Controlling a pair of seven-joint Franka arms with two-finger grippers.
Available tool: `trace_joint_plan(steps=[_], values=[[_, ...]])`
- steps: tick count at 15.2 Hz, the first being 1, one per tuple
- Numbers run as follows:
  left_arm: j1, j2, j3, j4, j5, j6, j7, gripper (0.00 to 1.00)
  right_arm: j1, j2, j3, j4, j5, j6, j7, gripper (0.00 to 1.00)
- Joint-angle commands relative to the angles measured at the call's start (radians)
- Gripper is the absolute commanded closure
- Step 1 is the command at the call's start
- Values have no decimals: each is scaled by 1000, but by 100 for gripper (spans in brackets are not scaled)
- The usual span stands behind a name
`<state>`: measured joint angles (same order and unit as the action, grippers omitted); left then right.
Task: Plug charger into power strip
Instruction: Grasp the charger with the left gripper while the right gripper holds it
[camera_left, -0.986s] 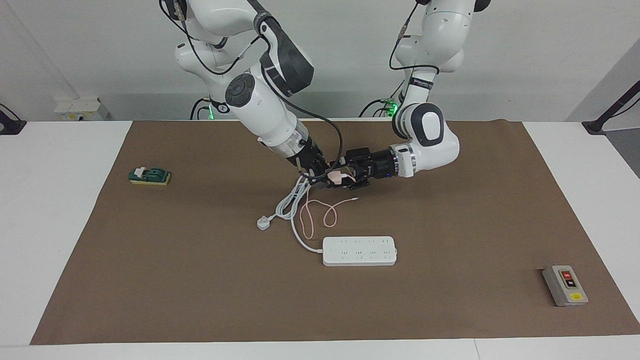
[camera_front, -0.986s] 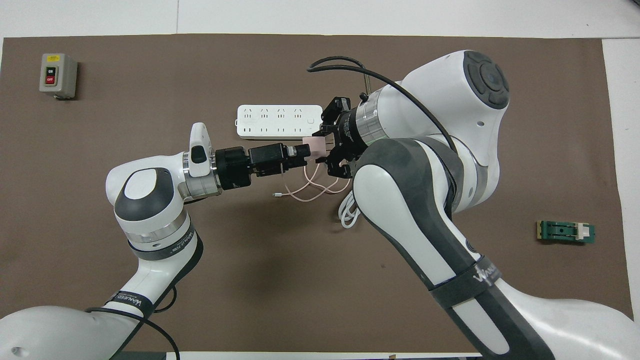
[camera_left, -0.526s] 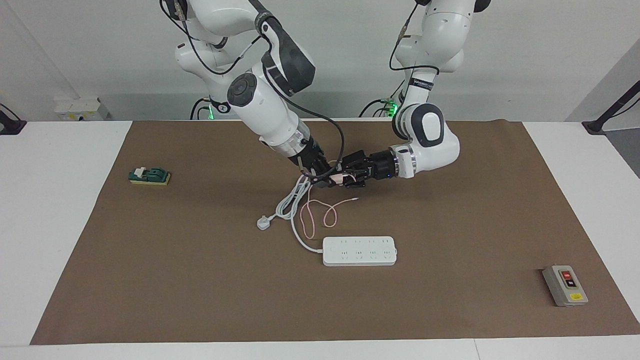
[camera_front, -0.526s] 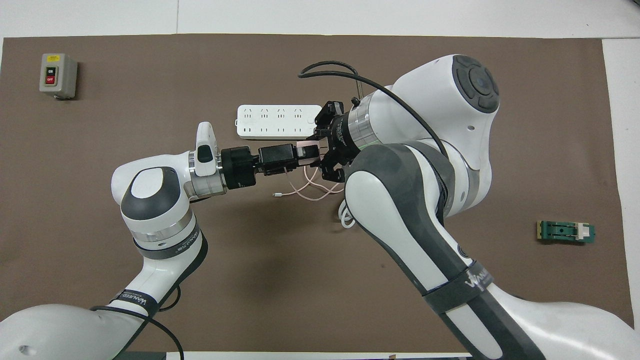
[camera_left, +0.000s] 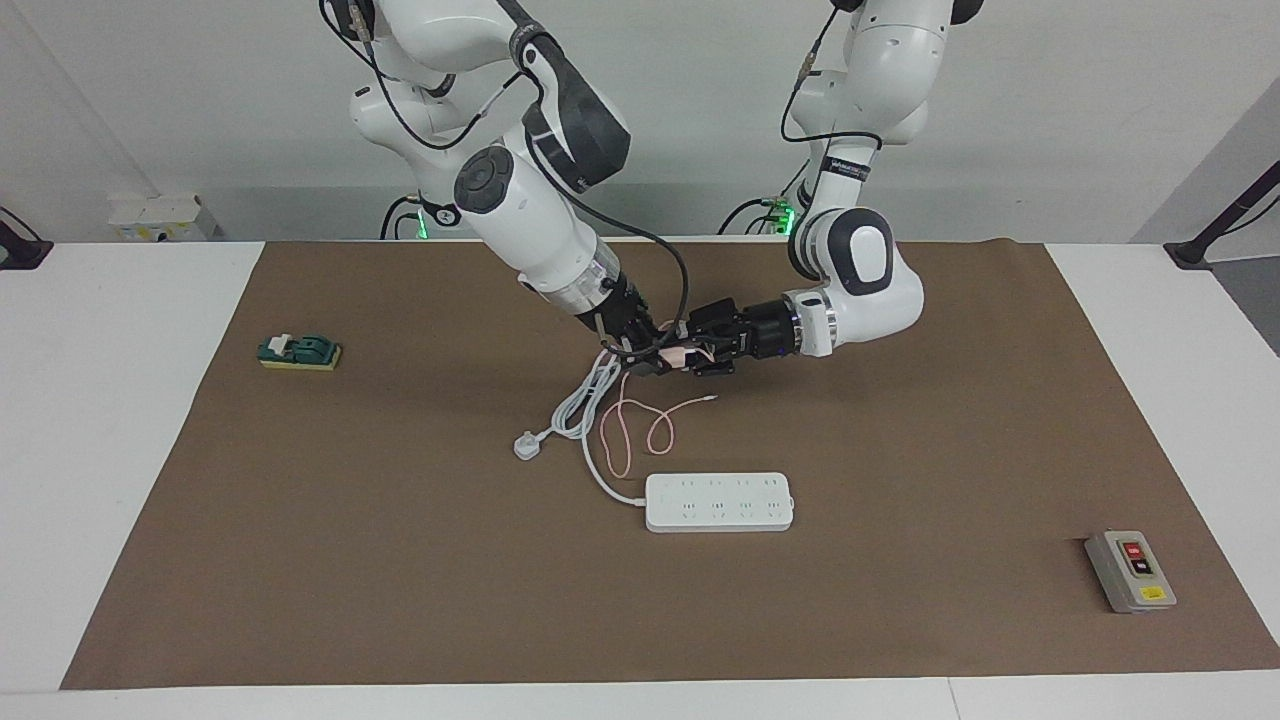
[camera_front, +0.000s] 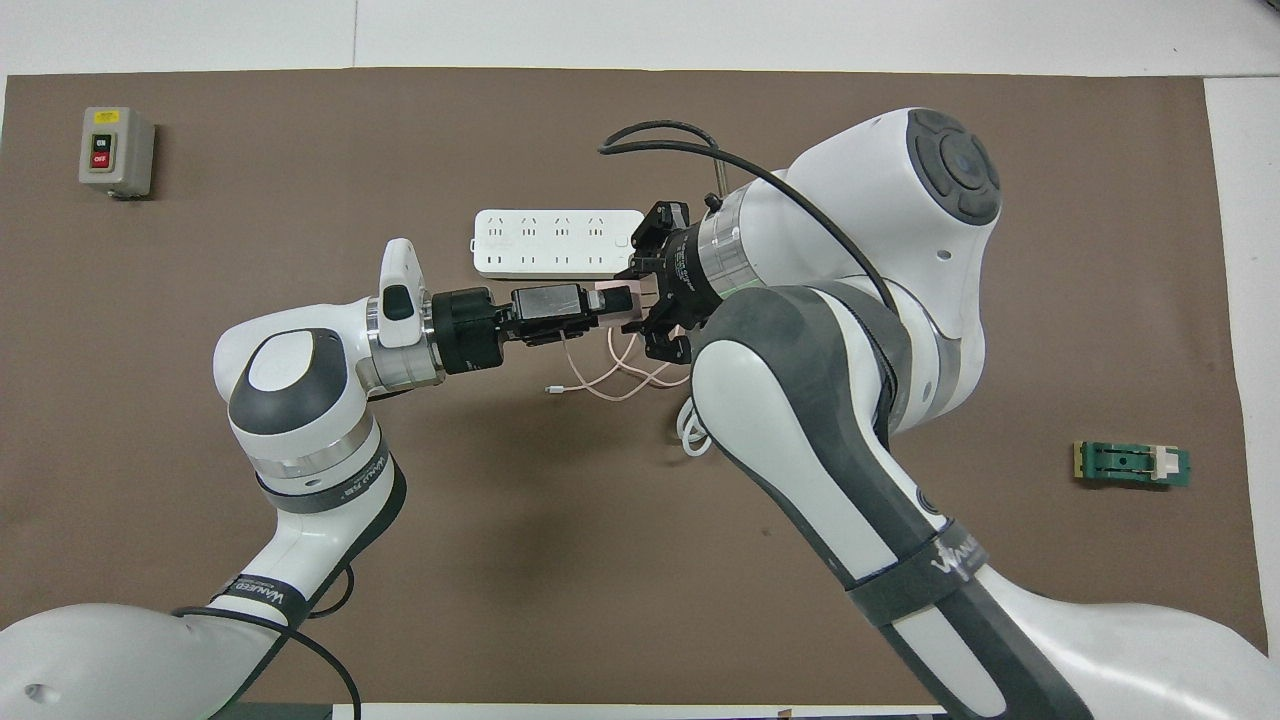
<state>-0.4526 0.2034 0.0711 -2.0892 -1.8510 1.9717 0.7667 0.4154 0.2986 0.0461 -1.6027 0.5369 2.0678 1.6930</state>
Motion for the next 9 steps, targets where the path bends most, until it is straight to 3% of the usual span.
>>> trace_joint_plan(steps=[1,9], values=[[11,2,1,-8,-19,-33,13,43,-1,7,1,7,23,9,14,100],[43,-2,2,-23,-8,-70,13,45,-3,7,3,7,23,5,14,100]])
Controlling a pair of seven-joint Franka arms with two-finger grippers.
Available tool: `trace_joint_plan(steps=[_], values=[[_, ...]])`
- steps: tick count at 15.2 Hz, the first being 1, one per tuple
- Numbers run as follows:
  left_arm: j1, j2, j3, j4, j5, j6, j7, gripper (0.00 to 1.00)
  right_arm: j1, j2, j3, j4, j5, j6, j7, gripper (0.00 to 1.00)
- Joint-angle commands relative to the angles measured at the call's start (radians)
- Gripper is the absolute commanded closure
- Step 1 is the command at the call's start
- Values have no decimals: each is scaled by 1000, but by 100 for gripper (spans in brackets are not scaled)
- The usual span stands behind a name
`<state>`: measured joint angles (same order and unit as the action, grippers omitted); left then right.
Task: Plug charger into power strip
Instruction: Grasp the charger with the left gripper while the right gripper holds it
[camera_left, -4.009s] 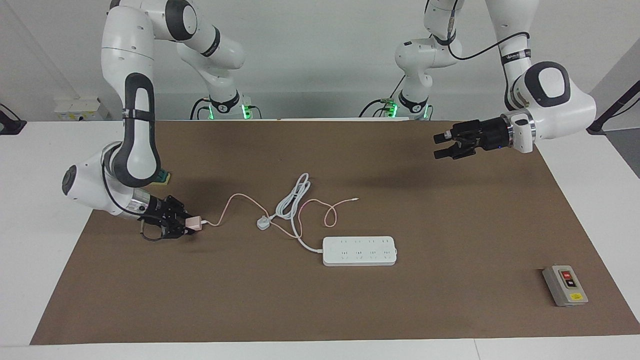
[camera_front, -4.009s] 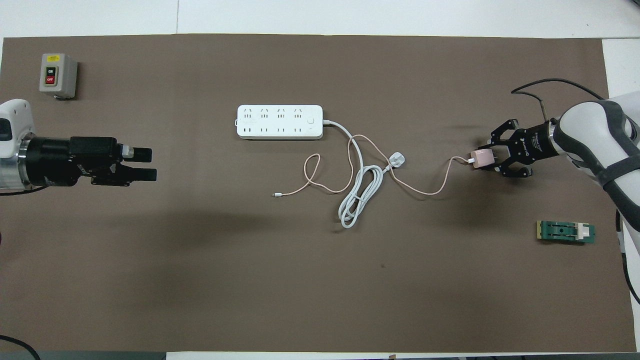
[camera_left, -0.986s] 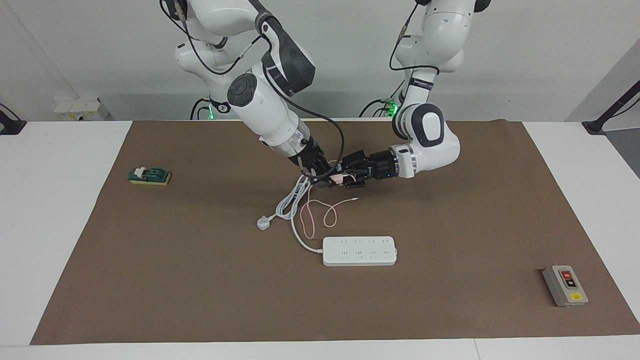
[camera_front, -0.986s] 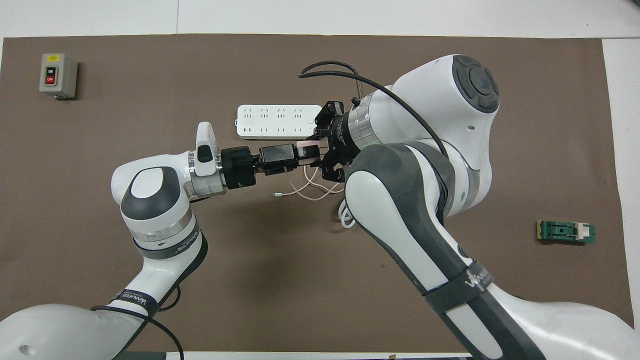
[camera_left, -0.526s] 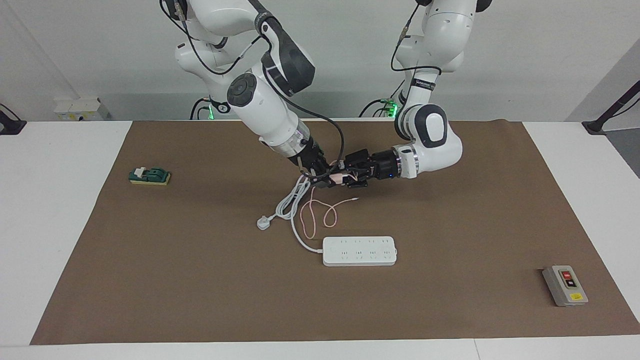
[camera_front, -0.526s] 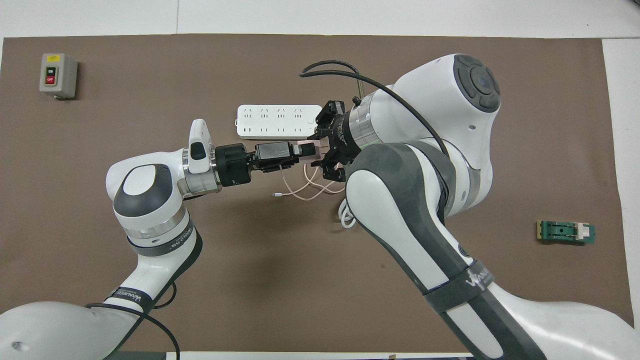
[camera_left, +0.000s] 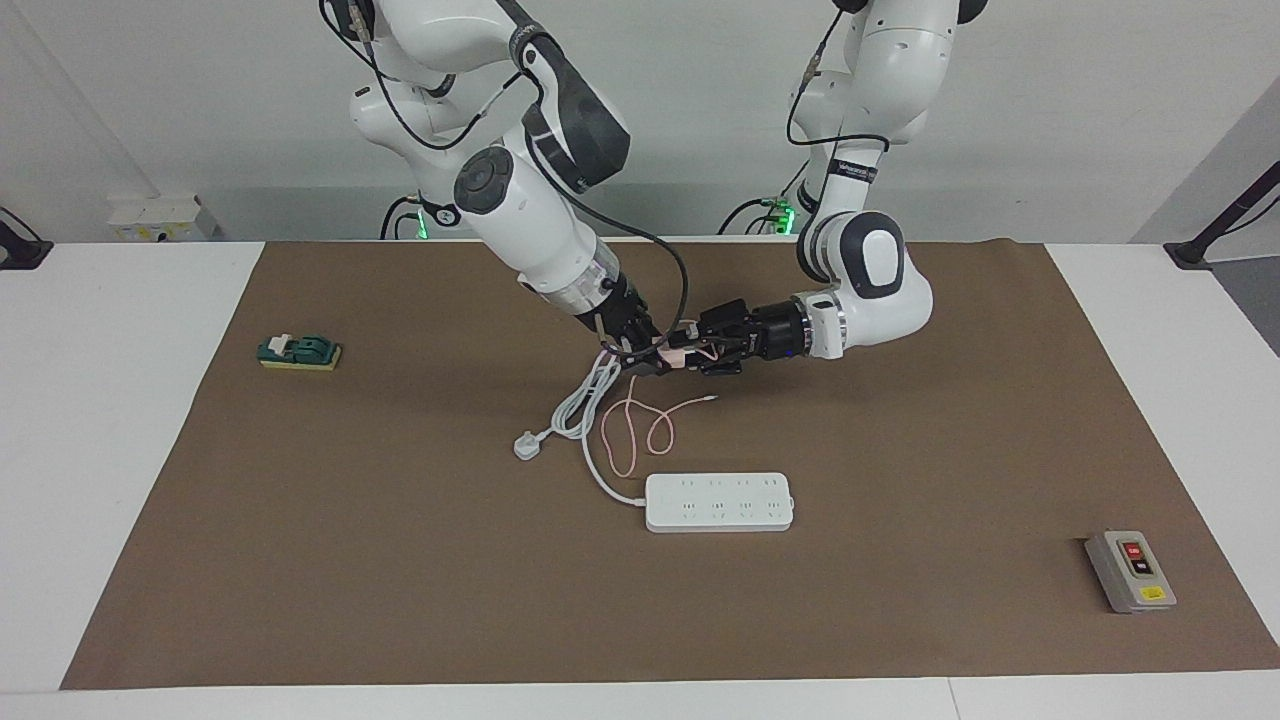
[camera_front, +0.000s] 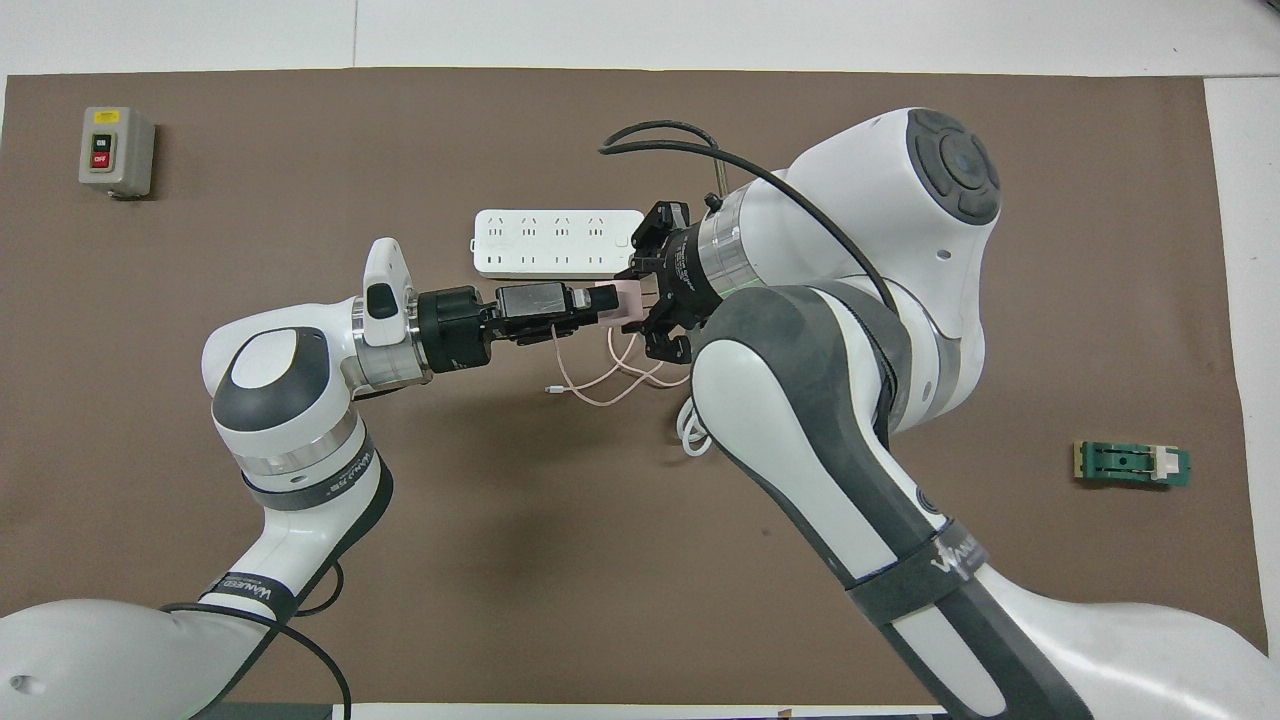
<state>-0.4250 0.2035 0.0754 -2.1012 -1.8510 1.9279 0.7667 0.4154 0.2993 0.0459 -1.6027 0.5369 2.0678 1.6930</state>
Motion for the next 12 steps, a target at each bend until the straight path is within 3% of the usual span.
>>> trace_joint_plan(steps=[1,7,10,11,12], values=[[17,-3,-2,-11,-8,-27,13,48,-3,6,3,7,23,3,14,100],[9,-1,-2,-6,-7,-23,13,93,-4,6,2,7,23,5,14,100],[8,1,-2,-2,-7,-15,11,96,-6,6,3,9,23,5,14,100],[9,1,0,1,-2,-14,8,95,-10,6,3,7,25,2,17,84],[14,4,0,13,21,-9,8,93,-9,6,2,7,23,5,37,1]])
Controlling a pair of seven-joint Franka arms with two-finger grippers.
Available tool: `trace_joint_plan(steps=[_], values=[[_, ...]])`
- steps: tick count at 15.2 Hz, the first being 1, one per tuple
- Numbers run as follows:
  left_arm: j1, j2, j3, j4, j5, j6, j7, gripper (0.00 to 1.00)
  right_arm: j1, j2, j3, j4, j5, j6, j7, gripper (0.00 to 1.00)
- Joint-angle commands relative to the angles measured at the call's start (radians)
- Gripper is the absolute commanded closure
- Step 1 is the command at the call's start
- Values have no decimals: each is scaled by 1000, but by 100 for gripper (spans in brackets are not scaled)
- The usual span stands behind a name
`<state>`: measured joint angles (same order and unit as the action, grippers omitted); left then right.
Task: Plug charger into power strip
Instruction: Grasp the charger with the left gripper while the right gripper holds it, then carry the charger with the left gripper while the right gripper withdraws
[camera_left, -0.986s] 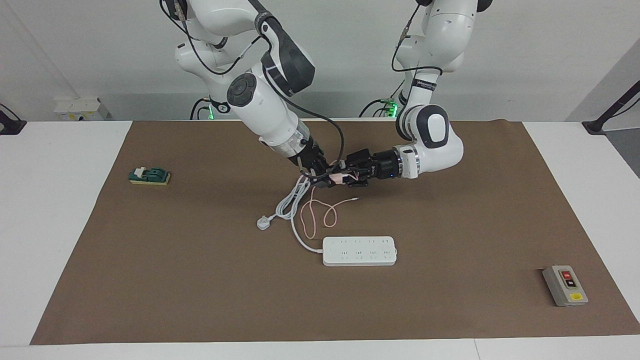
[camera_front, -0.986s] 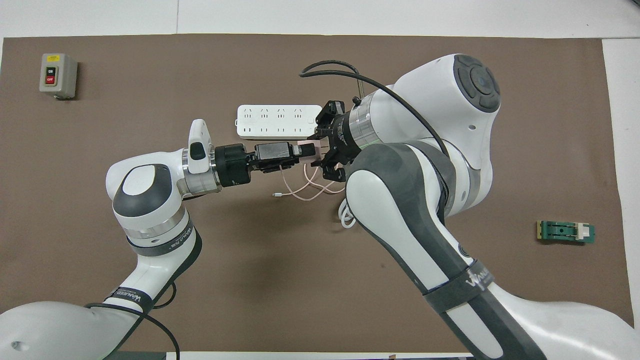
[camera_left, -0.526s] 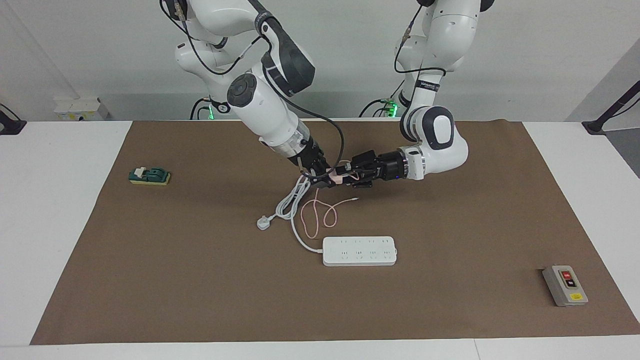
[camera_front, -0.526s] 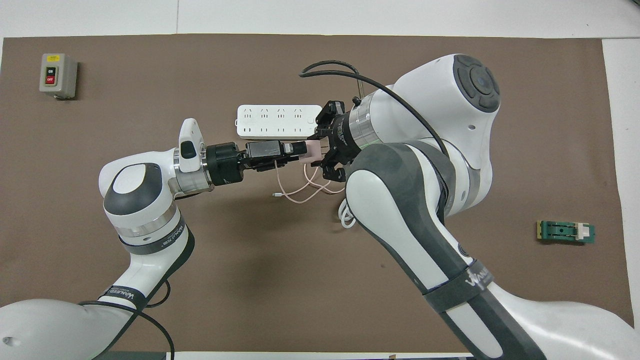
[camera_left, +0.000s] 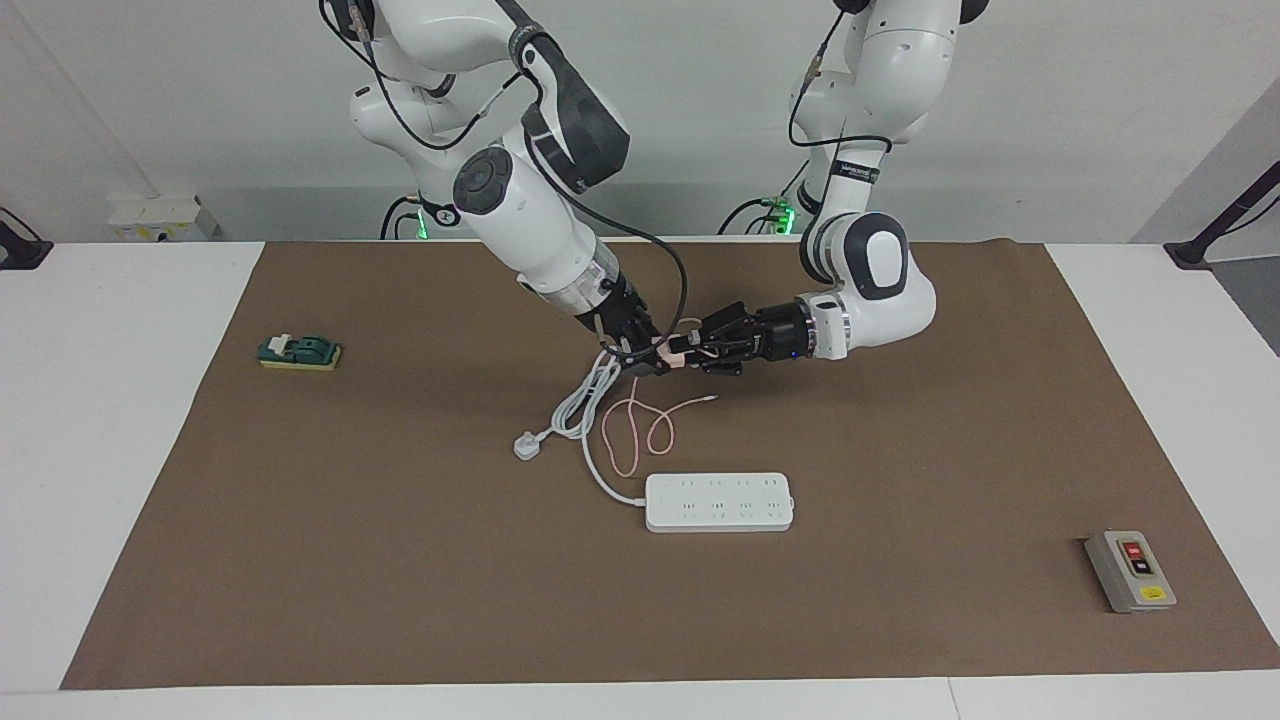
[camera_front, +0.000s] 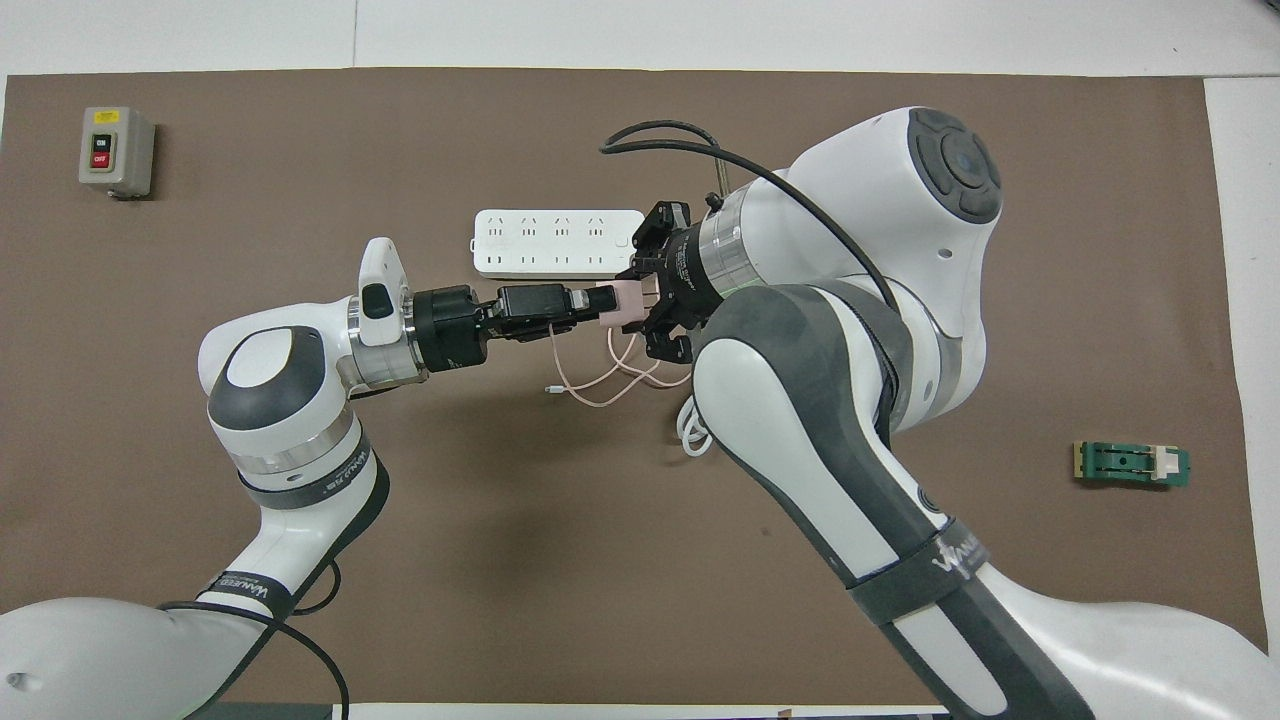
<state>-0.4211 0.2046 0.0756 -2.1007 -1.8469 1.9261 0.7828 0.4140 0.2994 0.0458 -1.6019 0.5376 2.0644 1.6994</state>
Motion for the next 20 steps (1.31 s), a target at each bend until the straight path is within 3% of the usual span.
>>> trace_joint_plan(steps=[1,4,9,11,20], values=[[15,5,0,31,43,-9,-10,92,-10,6,2,8,21,8,42,0],[25,-1,7,70,144,-3,-19,90,-12,3,0,13,21,5,43,0],[113,13,7,256,590,37,-27,91,-41,-9,-7,17,4,-10,37,0],[125,13,9,287,714,42,-25,91,-73,-19,-9,29,1,-32,28,0],[124,56,4,390,1348,111,54,94,-225,-92,-10,51,-132,-216,-320,0]])
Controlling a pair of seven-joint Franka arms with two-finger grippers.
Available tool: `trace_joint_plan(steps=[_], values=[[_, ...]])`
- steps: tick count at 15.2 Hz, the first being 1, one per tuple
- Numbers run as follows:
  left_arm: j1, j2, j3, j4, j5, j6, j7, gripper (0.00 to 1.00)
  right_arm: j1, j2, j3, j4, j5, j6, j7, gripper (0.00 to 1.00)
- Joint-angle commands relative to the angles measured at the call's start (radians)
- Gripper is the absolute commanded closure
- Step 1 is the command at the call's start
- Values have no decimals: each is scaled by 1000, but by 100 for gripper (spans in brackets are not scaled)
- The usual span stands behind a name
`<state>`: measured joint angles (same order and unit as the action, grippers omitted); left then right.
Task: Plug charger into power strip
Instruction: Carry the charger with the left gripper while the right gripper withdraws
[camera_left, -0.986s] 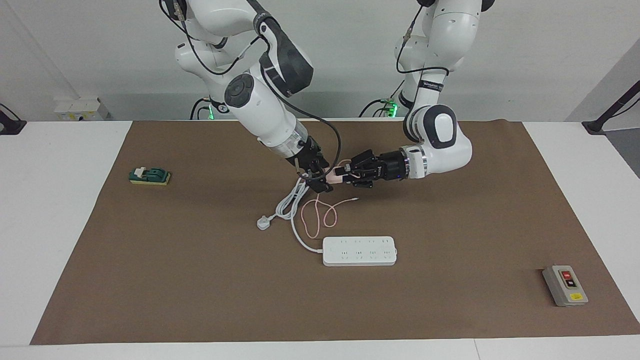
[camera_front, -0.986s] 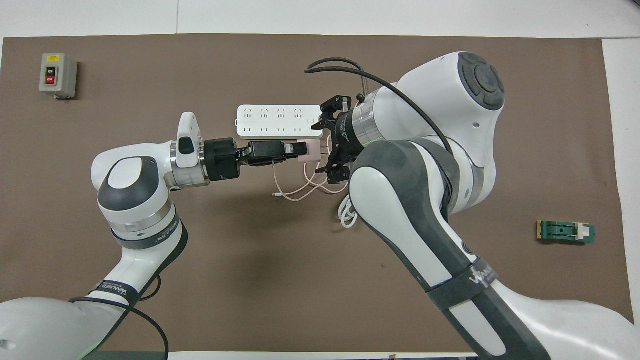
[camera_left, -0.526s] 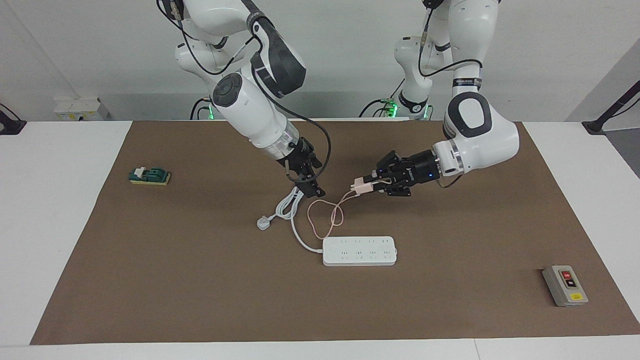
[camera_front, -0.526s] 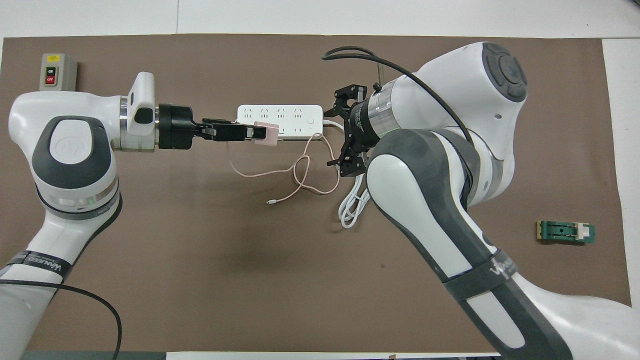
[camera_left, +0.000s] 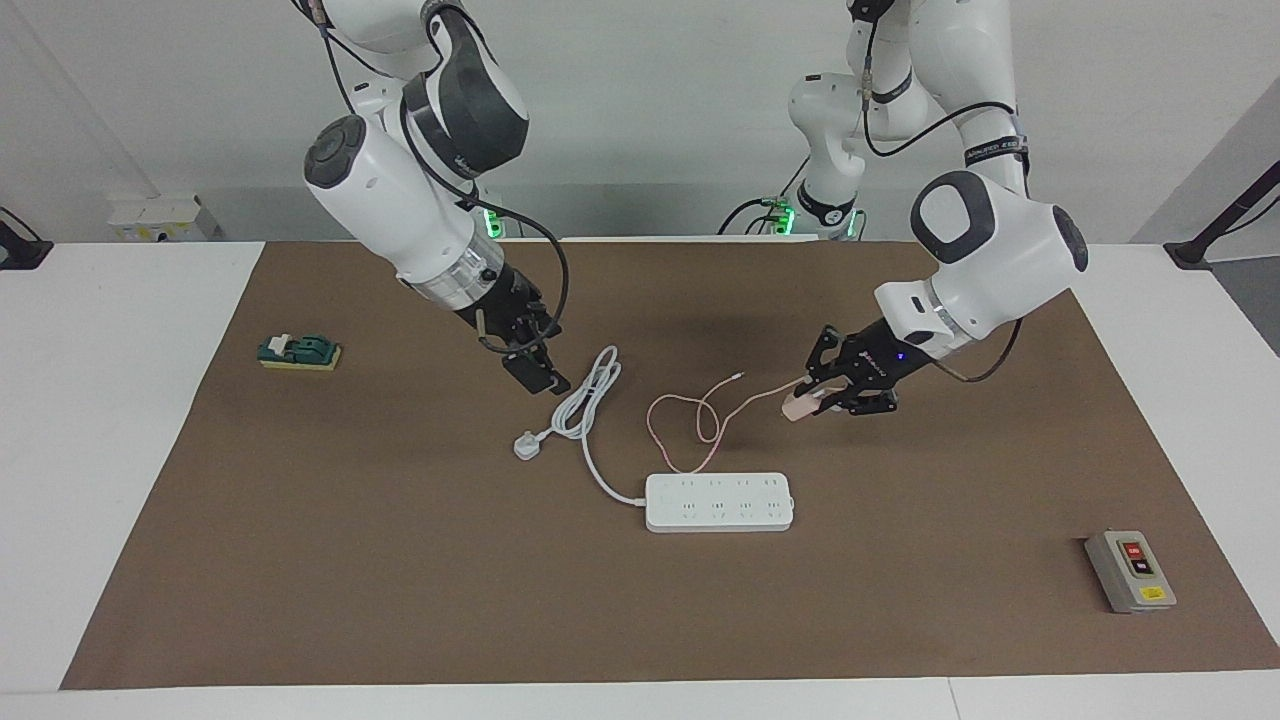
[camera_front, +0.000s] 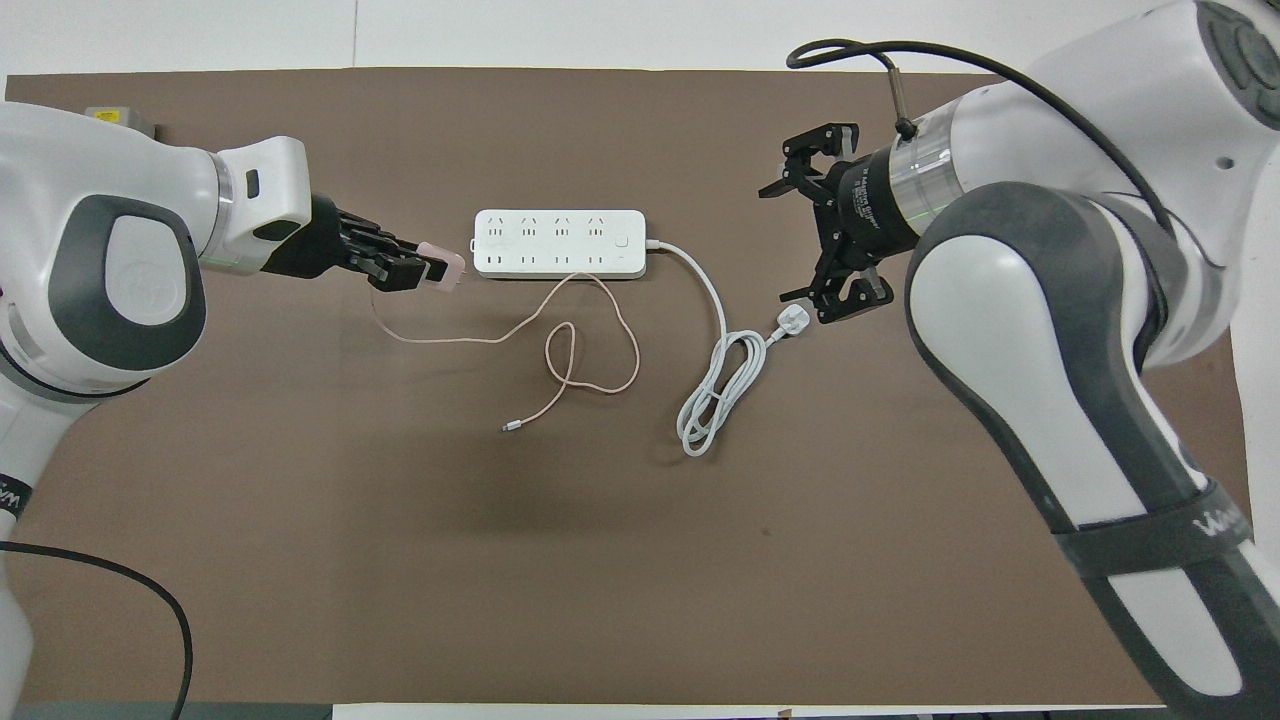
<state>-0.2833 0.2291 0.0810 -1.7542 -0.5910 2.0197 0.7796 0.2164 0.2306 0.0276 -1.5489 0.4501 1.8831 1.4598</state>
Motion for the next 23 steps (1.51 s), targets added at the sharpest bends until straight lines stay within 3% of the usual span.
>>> trace_joint_plan(steps=[1,6,10,13,23], values=[[-16,33,-1,42,120,36,102,95,-43,-31,8,-2,-71,-54,-138,0],[-112,56,-3,30,393,206,205,97,-115,-65,8,-2,-154,-134,-396,0],[-123,114,-6,44,413,264,435,95,-135,-88,8,-3,-240,-173,-588,0],[-152,160,-7,58,521,243,441,89,-156,-108,8,-2,-298,-197,-778,0],[-171,220,-9,110,545,310,441,89,-241,-198,8,-3,-436,-309,-1472,0]])
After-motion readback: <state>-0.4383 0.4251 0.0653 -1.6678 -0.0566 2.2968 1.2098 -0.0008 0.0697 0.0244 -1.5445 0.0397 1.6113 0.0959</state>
